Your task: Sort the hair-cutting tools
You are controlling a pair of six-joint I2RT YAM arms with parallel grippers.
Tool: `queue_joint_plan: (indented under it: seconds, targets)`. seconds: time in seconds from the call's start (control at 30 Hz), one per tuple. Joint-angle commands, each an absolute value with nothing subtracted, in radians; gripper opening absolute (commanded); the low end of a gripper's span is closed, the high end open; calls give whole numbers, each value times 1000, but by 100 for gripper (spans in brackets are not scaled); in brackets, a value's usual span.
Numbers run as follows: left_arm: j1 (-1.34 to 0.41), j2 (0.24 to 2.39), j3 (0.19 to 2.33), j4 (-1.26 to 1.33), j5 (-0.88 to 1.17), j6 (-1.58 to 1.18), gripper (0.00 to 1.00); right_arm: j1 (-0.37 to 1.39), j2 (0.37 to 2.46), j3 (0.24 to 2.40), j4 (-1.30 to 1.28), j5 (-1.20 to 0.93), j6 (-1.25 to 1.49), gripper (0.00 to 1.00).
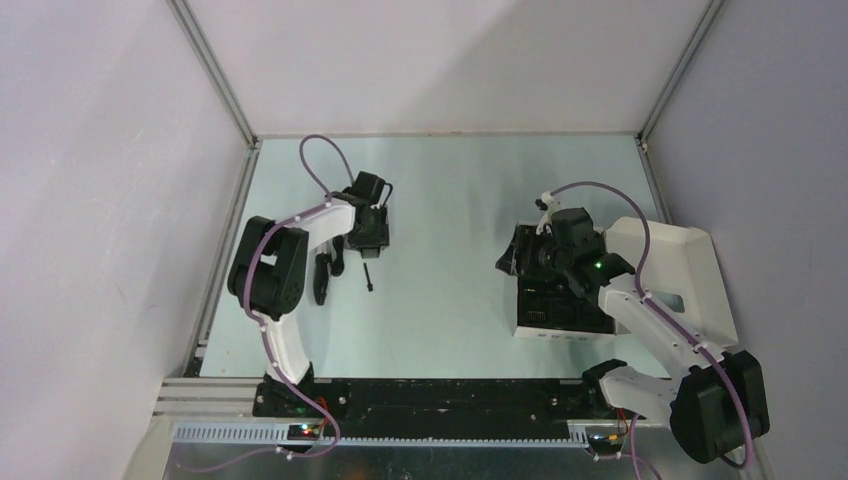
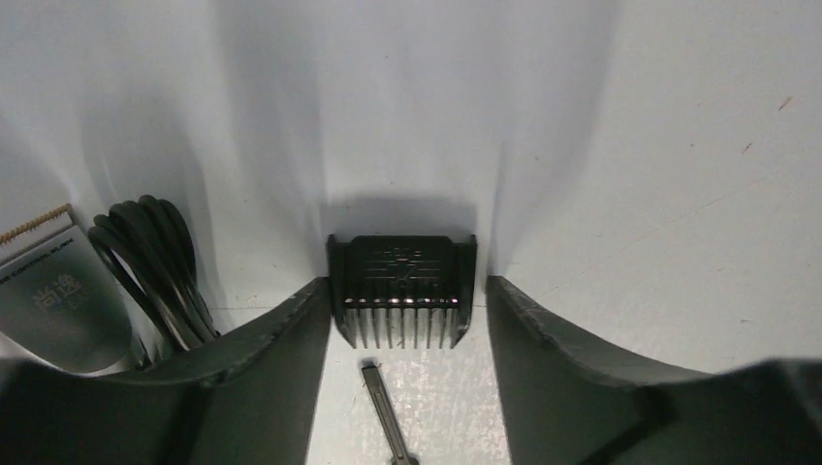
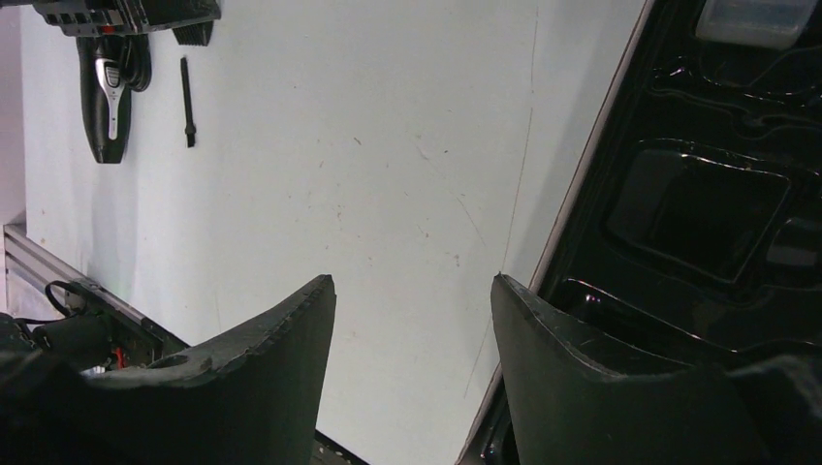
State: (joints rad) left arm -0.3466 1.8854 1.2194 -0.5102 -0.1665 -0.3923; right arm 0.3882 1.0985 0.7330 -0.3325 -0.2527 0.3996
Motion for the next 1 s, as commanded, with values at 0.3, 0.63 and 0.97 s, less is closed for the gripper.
queue_joint_plan:
  seconds: [0.3, 0.63, 0.97]
  targets:
    - [-452, 1711, 1172, -477, -141, -270, 36, 382, 1053, 736, -270, -301, 425, 65]
    - [-595, 1498, 1100, -417, -78, -126, 31, 385, 1045, 754, -240, -407, 472, 64]
    - [-789, 1282, 1024, -318, -21, 90, 31, 385, 1066, 839, -229, -568, 524, 63]
